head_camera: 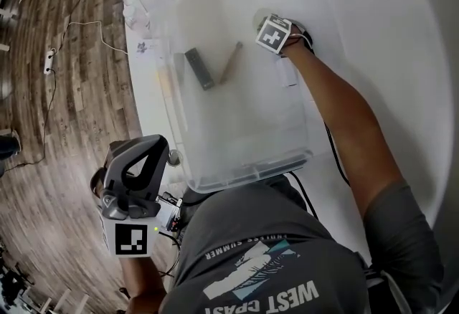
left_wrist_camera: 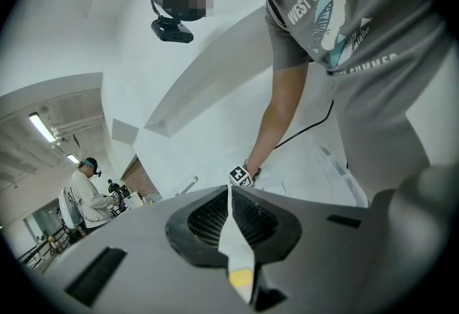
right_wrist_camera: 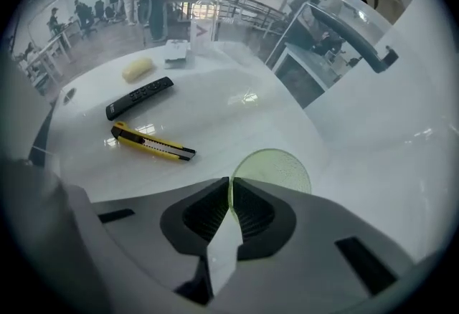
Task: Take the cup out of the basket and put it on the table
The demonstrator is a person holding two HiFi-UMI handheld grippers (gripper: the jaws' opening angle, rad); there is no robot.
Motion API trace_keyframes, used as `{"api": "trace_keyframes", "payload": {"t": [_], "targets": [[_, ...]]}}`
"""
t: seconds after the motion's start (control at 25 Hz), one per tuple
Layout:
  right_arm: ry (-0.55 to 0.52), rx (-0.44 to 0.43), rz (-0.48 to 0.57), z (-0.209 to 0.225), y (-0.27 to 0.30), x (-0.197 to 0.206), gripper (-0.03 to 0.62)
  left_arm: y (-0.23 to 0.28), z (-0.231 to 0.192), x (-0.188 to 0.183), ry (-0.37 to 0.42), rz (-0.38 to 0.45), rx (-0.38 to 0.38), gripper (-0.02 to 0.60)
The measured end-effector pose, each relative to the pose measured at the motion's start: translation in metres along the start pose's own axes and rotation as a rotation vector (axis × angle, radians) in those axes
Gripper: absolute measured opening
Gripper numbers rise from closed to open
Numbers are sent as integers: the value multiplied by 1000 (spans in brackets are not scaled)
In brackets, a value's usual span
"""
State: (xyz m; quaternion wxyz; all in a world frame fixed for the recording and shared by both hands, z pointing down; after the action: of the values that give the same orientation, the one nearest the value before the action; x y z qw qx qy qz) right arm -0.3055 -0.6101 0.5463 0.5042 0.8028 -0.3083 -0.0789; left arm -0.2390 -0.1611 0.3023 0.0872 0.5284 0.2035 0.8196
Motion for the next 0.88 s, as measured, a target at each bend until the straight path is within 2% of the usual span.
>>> {"api": "trace_keyframes", "payload": {"t": [0.2,0.48,0.68,0.88], "targets": [[19,45,77,5,-33,-6,28,-3,-4,-1,19,9,-4,26],[11,195,278,16,-147,-48,28,-29,-7,11,30,24,-35,26],[4,253,433,-2,-229,-87,28,-47,-8,27,43,25,-68,26],[-19,250,569,-39,-306,-140,28,-76,-13,37,40,27,-106,26]]}}
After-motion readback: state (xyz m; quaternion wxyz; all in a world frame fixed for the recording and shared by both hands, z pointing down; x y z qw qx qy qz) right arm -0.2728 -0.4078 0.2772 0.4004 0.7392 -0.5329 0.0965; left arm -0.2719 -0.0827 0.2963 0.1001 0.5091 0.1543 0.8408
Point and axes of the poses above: the fingertips, and each gripper's own axes: y forward along the fingers, z to its right, x out of its underside, the point moved 10 cm from there along -y, backward along the fingers, and after that the axes turned 13 degrees about x, right-handed, at the moved point
